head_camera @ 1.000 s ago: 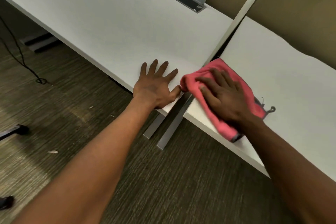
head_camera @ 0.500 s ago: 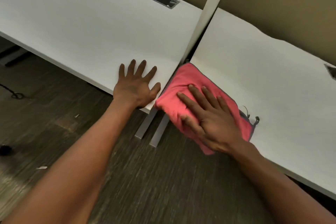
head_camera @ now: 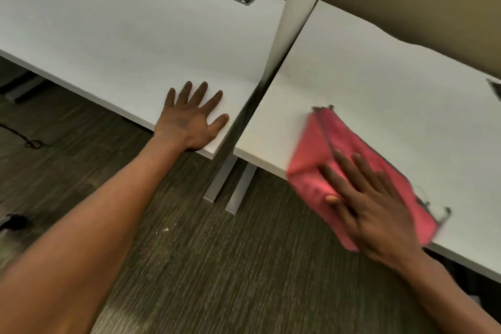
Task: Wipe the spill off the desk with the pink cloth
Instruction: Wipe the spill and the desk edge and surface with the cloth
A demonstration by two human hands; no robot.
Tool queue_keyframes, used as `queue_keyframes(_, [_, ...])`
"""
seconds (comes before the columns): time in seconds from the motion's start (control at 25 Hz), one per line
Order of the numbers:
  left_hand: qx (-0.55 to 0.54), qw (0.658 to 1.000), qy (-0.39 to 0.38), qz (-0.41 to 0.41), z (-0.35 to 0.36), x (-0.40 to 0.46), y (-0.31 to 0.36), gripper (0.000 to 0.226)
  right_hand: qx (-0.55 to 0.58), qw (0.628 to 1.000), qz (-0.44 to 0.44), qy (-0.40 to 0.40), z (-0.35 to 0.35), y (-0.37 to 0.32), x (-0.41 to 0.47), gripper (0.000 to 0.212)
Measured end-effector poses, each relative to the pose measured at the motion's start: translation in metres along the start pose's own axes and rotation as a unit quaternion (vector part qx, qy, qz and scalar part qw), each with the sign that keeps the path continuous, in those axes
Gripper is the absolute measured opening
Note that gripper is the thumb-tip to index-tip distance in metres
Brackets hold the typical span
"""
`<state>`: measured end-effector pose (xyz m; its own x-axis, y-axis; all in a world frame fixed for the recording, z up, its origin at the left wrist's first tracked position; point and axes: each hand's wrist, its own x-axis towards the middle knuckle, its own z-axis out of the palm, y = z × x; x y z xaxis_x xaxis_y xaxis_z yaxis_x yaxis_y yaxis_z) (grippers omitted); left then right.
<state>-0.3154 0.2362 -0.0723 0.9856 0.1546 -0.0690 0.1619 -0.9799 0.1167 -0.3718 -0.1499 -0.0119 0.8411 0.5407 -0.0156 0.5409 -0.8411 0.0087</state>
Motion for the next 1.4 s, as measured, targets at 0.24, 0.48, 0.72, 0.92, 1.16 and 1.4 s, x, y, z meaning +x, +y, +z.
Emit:
queue_keyframes(0.24, [-0.011, 1.0, 0.008, -0.007, 0.001, 0.0, 0.009, 0.072, -0.026, 0.997, 0.07, 0.003, 0.006, -0.023, 0.0, 0.056])
queue_keyframes(0.48, [0.057, 0.998, -0.015, 0.009, -0.004, -0.001, 0.002, 0.084, 0.03, 0.997, -0.061, -0.026, -0.002, -0.124, 0.112, 0.054])
queue_keyframes(0.72, [0.046, 0.999, 0.004, 0.014, -0.001, 0.001, -0.005, 0.08, 0.062, 0.997, -0.044, 0.001, 0.0, -0.069, 0.057, 0.052])
queue_keyframes(0.92, [-0.001, 1.0, 0.008, 0.004, 0.002, 0.001, -0.001, 0.077, 0.078, 0.99, 0.106, -0.042, -0.006, 0.06, -0.033, 0.057])
queue_keyframes(1.16, [-0.167, 0.984, -0.029, -0.049, -0.017, 0.009, 0.015, 0.08, 0.069, 0.971, 0.228, -0.031, -0.007, 0.094, 0.036, 0.061])
queue_keyframes(1.4, [-0.261, 0.96, 0.082, 0.051, -0.038, -0.023, 0.139, 0.071, 0.077, 0.992, 0.087, -0.056, -0.008, 0.041, 0.024, 0.06])
